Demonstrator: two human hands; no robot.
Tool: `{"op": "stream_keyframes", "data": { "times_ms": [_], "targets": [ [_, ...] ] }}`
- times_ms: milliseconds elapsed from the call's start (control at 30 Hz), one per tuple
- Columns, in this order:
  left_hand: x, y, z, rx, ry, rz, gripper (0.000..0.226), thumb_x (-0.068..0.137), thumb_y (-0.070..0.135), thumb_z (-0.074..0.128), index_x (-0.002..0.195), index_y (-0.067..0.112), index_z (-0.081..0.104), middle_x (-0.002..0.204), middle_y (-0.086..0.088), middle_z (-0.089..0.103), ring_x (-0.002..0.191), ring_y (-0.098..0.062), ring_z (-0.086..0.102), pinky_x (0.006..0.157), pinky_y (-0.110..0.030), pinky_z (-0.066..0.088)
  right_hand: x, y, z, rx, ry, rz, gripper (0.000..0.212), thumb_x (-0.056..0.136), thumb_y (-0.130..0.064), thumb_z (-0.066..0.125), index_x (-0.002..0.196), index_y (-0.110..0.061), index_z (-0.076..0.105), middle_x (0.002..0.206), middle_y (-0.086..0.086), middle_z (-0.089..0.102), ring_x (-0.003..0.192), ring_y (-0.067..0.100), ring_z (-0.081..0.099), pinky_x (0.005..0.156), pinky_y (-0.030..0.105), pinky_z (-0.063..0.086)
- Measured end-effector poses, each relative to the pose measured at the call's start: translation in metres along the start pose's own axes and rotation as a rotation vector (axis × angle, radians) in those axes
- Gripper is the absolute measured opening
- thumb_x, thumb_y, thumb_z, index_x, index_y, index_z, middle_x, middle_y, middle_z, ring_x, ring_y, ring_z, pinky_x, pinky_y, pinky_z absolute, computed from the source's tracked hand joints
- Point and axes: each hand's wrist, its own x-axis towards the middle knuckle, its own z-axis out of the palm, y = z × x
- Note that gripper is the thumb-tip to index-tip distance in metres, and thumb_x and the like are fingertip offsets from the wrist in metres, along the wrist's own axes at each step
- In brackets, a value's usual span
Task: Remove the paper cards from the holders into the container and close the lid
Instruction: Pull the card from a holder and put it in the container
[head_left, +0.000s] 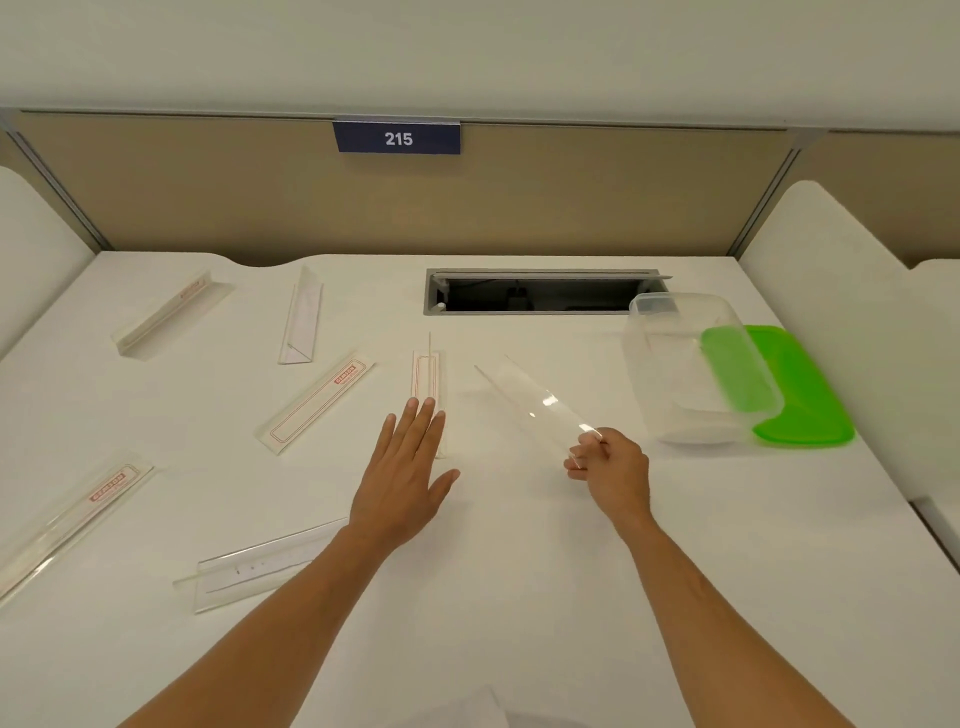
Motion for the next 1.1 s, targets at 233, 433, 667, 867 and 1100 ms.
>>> {"op": "stream_keyframes", "data": {
  "times_ms": [233,433,667,867,1100],
  "targets": [
    [0.018,0.009,-0.013,-0.096,0.018,0.004,0.075,0.094,0.028,0.06,0.154,0.011,0.018,0.163,-0.009,0.008,0.15,-0.024,-0.002,0.122,-0.042,0.004,-0.011,-0.012,-0.021,0.273,-0.349,0.21,0.018,0.092,0.007,0.049,0.084,0.004,0.065,0.071,0.018,0.065,0.069,0.03,0.069,0.061,0.03,0.058],
    [0.022,-0.005,-0.019,-0.131,-0.008,-0.012,0.086,0.09,0.023,0.068,0.155,0.017,0.012,0.164,-0.007,0.006,0.151,-0.024,0.001,0.12,-0.036,0.001,-0.019,-0.007,-0.028,0.266,-0.53,0.305,0.018,0.092,0.004,0.052,0.103,0.013,0.064,0.074,0.014,0.065,0.07,0.024,0.067,0.066,0.03,0.057],
    [0.011,0.003,-0.016,-0.089,0.037,0.198,0.088,0.081,0.027,0.077,0.153,0.016,0.027,0.158,-0.008,0.03,0.148,-0.027,0.022,0.119,-0.04,0.018,-0.023,-0.011,-0.027,0.323,-0.598,0.372,0.022,0.095,0.004,0.05,0.107,0.008,0.068,0.079,0.016,0.069,0.064,0.019,0.066,0.061,0.026,0.058],
    [0.007,0.012,-0.01,-0.095,0.144,0.3,0.075,0.071,0.024,0.085,0.137,0.011,0.052,0.122,-0.006,0.064,0.108,-0.027,0.062,0.092,-0.039,0.049,-0.024,-0.018,-0.024,0.414,-0.575,0.375,0.025,0.097,-0.002,0.046,0.095,0.003,0.071,0.075,0.014,0.066,0.061,0.018,0.066,0.057,0.026,0.056],
    [0.005,0.02,-0.01,-0.206,0.036,0.08,0.069,0.079,0.032,0.077,0.14,0.015,0.049,0.125,-0.002,0.062,0.109,-0.025,0.061,0.087,-0.036,0.049,-0.032,-0.018,-0.013,0.51,-0.403,0.37,0.055,0.092,-0.054,0.05,0.107,-0.002,0.065,0.088,0.016,0.071,0.075,0.026,0.071,0.063,0.034,0.058]
  ]
}}
